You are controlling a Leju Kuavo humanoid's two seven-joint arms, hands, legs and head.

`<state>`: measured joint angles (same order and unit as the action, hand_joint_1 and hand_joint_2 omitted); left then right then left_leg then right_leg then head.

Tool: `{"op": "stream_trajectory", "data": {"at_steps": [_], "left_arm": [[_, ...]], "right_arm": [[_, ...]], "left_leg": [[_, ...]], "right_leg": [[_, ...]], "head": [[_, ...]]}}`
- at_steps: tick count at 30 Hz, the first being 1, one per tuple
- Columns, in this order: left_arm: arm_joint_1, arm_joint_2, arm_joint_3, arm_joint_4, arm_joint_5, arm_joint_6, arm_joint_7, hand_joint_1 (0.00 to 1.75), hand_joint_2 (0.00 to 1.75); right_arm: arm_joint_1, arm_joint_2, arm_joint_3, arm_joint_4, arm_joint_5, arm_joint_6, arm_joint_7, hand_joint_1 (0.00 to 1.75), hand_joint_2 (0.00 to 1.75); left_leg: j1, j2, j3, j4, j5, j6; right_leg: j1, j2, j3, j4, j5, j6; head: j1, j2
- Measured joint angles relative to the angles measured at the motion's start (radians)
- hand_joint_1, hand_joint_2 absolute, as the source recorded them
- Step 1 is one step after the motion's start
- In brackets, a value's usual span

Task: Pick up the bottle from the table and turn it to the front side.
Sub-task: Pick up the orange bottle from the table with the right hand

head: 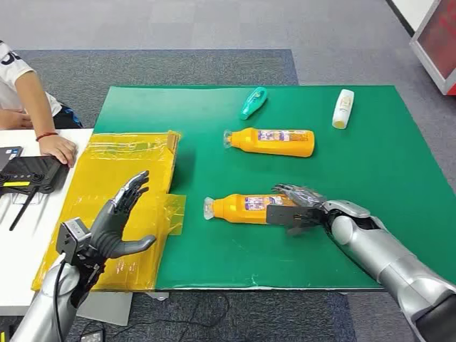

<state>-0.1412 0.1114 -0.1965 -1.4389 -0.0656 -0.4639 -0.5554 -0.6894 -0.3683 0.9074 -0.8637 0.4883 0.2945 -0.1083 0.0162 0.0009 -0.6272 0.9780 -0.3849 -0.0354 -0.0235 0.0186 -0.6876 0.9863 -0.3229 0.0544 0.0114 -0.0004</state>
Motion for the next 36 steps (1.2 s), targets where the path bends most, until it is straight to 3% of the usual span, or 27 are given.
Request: {"op": "stream_trajectory", "data": {"at_steps": [2, 3, 6, 7, 8, 11, 27, 31, 34, 36], "left_arm": [[0.000, 0.000, 0.000, 0.000, 0.000, 0.000, 0.000, 0.00, 1.75], [0.000, 0.000, 0.000, 0.000, 0.000, 0.000, 0.000, 0.00, 1.75], [0.000, 0.000, 0.000, 0.000, 0.002, -0.001, 0.000, 0.00, 1.75], [0.001, 0.000, 0.000, 0.000, 0.002, -0.001, 0.000, 0.00, 1.75], [0.001, 0.000, 0.000, 0.000, 0.003, -0.002, 0.000, 0.00, 1.75], [0.001, 0.000, 0.000, 0.000, 0.003, -0.003, 0.000, 0.00, 1.75], [0.001, 0.000, 0.000, 0.000, 0.009, -0.006, 0.000, 0.00, 1.75], [-0.002, 0.002, 0.000, 0.002, 0.022, -0.023, -0.010, 0.00, 1.75], [-0.012, 0.007, -0.001, 0.011, 0.035, -0.031, -0.025, 0.00, 1.75], [-0.017, 0.011, -0.002, 0.018, 0.039, -0.031, -0.029, 0.00, 1.75]], "right_arm": [[0.003, 0.001, -0.003, 0.000, 0.001, 0.000, 0.002, 0.04, 1.75], [0.007, 0.002, -0.007, 0.000, 0.002, -0.001, 0.006, 0.17, 1.75], [0.021, 0.007, -0.014, 0.001, 0.009, -0.006, 0.017, 1.28, 1.75], [0.025, 0.009, -0.017, 0.001, 0.012, -0.008, 0.018, 1.57, 1.75], [0.027, 0.010, -0.019, 0.001, 0.015, -0.009, 0.019, 1.68, 1.75], [0.029, 0.014, -0.026, 0.001, 0.021, -0.006, 0.021, 1.75, 1.75], [0.038, 0.021, -0.048, 0.001, 0.015, 0.001, 0.012, 1.75, 1.75], [0.088, 0.014, -0.101, -0.006, -0.148, 0.036, -0.142, 1.75, 1.75], [0.175, 0.005, -0.187, -0.041, -0.338, 0.086, -0.300, 1.75, 1.75], [0.228, 0.005, -0.257, -0.072, -0.418, 0.103, -0.359, 1.75, 1.75]], "left_leg": [[0.000, 0.000, 0.000, 0.000, 0.000, 0.000], [0.000, 0.000, 0.000, 0.000, 0.000, 0.000], [0.000, 0.000, 0.001, 0.000, 0.000, 0.000], [0.000, 0.000, 0.001, 0.000, 0.000, 0.000], [0.000, 0.000, 0.001, 0.000, -0.001, 0.000], [0.000, 0.000, 0.003, 0.000, -0.001, 0.000], [0.000, 0.000, 0.004, 0.000, -0.002, 0.001], [0.000, -0.001, 0.004, 0.000, -0.002, 0.001], [0.000, -0.002, 0.001, 0.000, -0.002, 0.001], [0.000, -0.002, 0.000, 0.000, -0.002, 0.001]], "right_leg": [[0.000, 0.000, 0.000, 0.000, 0.000, 0.000], [0.000, 0.000, 0.001, 0.000, 0.000, 0.000], [0.000, 0.000, 0.001, 0.000, 0.000, 0.000], [0.000, 0.000, 0.001, 0.000, 0.000, 0.000], [0.000, 0.000, 0.002, 0.000, 0.000, 0.000], [0.000, 0.000, 0.003, 0.000, -0.001, 0.000], [0.000, 0.000, 0.005, 0.000, -0.002, 0.001], [0.000, 0.000, 0.004, 0.000, -0.002, 0.002], [0.000, -0.001, 0.003, 0.000, -0.003, 0.002], [0.000, -0.002, 0.003, 0.000, -0.003, 0.002]], "head": [[0.000, 0.000], [0.000, 0.000], [0.000, 0.000], [0.000, 0.000], [0.000, 0.000], [0.000, 0.000], [0.000, 0.000], [0.000, 0.000], [0.000, 0.000], [0.000, 0.000]]}}
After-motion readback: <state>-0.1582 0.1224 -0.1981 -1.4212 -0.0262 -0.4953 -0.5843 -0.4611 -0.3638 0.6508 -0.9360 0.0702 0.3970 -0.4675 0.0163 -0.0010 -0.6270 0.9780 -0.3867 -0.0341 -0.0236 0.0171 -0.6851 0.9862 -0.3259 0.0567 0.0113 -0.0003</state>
